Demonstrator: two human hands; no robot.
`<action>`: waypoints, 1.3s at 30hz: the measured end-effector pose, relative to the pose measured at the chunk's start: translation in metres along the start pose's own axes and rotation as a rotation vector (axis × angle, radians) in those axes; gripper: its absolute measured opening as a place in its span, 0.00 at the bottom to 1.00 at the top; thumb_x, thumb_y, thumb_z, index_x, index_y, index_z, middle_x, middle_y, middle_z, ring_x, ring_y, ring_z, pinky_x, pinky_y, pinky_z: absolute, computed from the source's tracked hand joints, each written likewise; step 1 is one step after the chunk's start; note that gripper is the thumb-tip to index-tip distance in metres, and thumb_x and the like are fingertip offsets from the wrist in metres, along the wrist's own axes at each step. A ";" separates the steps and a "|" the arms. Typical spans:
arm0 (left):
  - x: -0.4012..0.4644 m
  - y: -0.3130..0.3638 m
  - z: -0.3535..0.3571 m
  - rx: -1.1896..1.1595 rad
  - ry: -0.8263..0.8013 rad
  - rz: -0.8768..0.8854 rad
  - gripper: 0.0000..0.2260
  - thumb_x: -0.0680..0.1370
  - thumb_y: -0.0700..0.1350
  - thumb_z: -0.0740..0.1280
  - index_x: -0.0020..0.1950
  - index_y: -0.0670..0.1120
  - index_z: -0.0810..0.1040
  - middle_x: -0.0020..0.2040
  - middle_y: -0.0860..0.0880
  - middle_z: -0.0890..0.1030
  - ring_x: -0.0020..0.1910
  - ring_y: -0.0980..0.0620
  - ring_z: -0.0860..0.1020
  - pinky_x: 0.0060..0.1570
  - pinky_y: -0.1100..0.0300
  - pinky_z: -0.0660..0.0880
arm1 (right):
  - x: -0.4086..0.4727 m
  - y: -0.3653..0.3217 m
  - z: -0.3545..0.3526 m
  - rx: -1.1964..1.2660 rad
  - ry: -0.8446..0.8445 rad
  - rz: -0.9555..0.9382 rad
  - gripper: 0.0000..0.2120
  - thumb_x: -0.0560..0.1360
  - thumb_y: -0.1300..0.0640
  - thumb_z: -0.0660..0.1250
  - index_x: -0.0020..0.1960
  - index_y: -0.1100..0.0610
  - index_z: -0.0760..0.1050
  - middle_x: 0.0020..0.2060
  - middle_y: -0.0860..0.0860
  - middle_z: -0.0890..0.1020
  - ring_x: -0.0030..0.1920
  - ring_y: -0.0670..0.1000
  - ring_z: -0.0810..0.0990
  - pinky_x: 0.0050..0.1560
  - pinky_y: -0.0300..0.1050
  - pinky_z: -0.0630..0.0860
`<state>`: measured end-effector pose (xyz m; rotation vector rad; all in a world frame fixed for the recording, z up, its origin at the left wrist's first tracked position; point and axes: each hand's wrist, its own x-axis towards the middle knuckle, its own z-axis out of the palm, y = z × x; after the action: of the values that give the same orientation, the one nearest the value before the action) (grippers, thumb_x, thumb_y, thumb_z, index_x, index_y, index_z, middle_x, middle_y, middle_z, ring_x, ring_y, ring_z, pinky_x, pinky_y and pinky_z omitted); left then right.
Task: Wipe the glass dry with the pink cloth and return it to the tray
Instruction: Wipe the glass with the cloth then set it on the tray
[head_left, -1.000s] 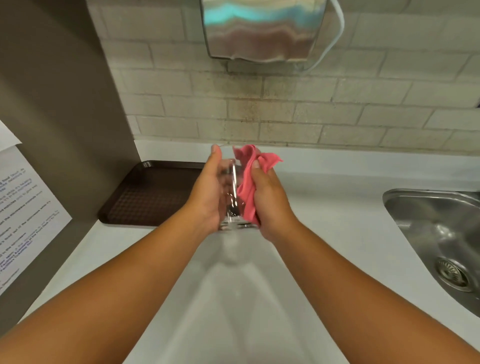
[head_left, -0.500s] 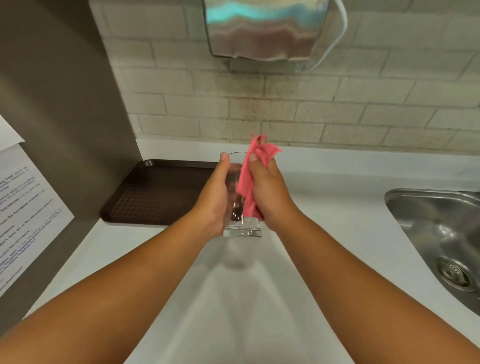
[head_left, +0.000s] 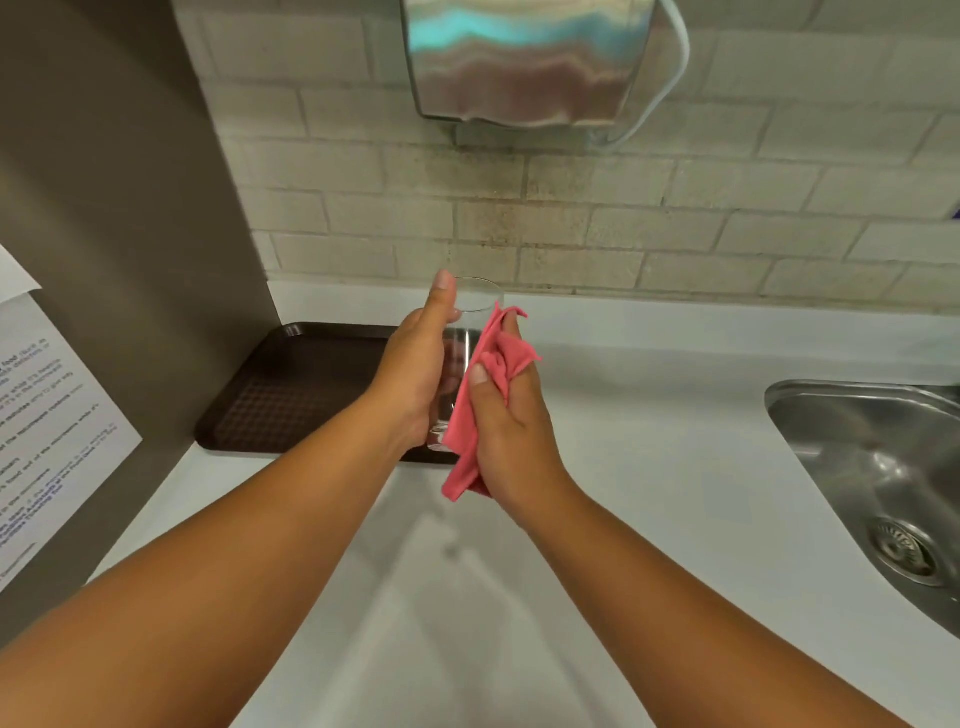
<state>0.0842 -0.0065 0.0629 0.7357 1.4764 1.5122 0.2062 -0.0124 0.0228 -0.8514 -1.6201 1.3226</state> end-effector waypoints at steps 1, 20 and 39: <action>-0.002 0.001 0.002 0.026 0.000 -0.014 0.35 0.77 0.78 0.60 0.67 0.52 0.83 0.61 0.46 0.86 0.62 0.44 0.85 0.68 0.42 0.80 | 0.001 -0.002 0.000 -0.055 -0.001 -0.031 0.31 0.85 0.48 0.58 0.86 0.41 0.52 0.82 0.44 0.65 0.78 0.42 0.70 0.72 0.35 0.69; -0.012 -0.018 0.013 -0.122 -0.097 0.006 0.29 0.86 0.67 0.56 0.51 0.46 0.86 0.40 0.45 0.88 0.39 0.45 0.87 0.40 0.52 0.85 | 0.048 -0.031 -0.023 0.305 0.030 0.269 0.21 0.88 0.44 0.55 0.75 0.51 0.73 0.68 0.58 0.83 0.68 0.58 0.83 0.73 0.60 0.76; -0.009 -0.008 0.012 -0.103 -0.142 -0.043 0.27 0.86 0.67 0.58 0.74 0.53 0.81 0.68 0.47 0.87 0.69 0.49 0.84 0.76 0.48 0.74 | 0.019 -0.018 0.004 -0.309 -0.011 -0.120 0.33 0.87 0.55 0.54 0.85 0.40 0.42 0.87 0.40 0.41 0.86 0.44 0.43 0.86 0.51 0.51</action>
<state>0.1002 -0.0099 0.0578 0.7299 1.2919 1.4610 0.1957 -0.0010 0.0438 -0.9126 -1.8834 1.0103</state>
